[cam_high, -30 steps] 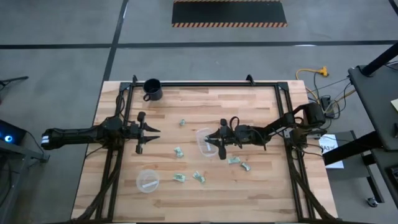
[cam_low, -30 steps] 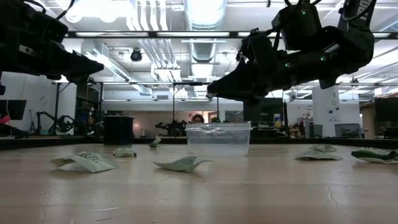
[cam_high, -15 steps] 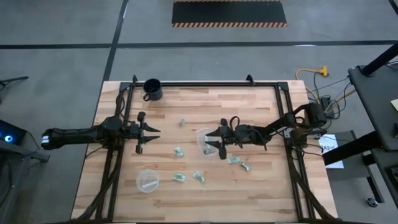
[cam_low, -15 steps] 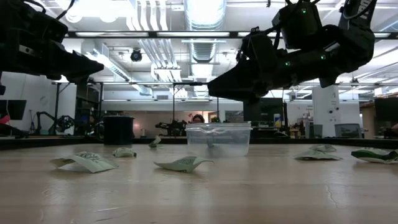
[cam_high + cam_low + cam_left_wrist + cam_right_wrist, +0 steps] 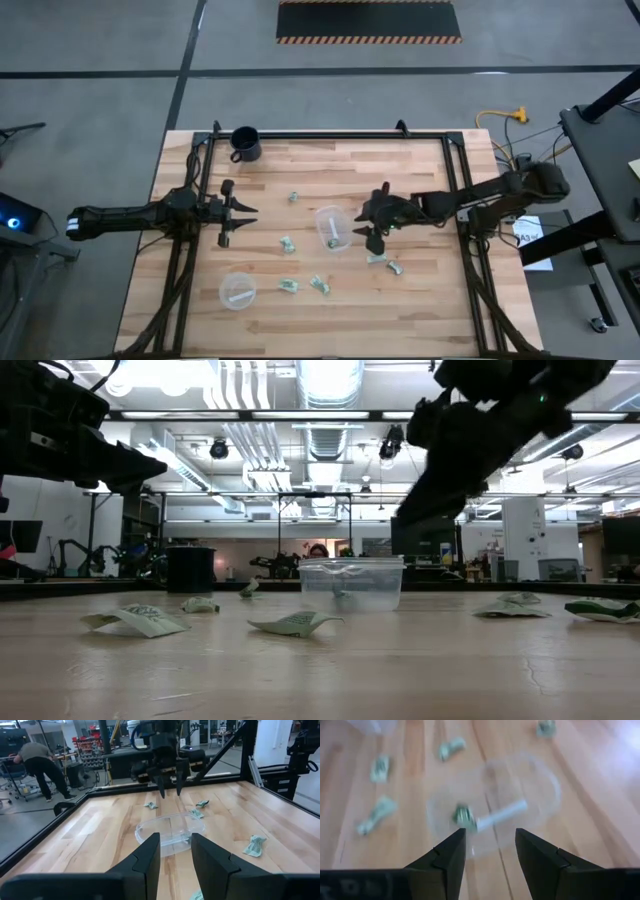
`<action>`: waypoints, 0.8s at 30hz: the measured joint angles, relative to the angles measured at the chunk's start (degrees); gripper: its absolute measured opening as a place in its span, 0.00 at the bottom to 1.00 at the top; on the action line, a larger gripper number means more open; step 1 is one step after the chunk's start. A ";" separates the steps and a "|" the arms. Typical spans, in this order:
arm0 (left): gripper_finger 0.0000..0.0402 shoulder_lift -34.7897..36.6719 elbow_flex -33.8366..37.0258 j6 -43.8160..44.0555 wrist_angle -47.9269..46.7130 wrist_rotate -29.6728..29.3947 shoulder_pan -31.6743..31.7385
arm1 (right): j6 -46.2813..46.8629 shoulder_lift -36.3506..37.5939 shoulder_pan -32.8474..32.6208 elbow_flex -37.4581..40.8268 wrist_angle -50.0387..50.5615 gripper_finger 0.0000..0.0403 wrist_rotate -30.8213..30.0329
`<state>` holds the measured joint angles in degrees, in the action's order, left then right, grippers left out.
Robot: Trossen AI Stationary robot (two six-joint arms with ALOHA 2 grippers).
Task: Pick and place items into bin
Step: Put the stevia packet into the transparent bin
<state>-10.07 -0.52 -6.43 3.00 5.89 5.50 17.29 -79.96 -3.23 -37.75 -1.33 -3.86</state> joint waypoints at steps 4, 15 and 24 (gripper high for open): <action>0.23 0.01 -0.01 0.00 -0.02 -0.02 0.00 | 1.81 2.64 -1.04 -3.79 15.18 0.40 1.88; 0.23 0.05 0.01 0.02 0.00 0.00 -0.02 | 3.29 2.25 -7.68 -10.31 29.20 0.43 8.00; 0.23 0.05 0.01 0.00 -0.02 0.00 0.00 | 2.22 -2.75 -10.69 -15.10 36.75 0.47 7.86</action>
<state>-10.02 -0.51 -6.44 2.98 5.89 5.50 19.51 -82.71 -13.93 -52.85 35.42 4.00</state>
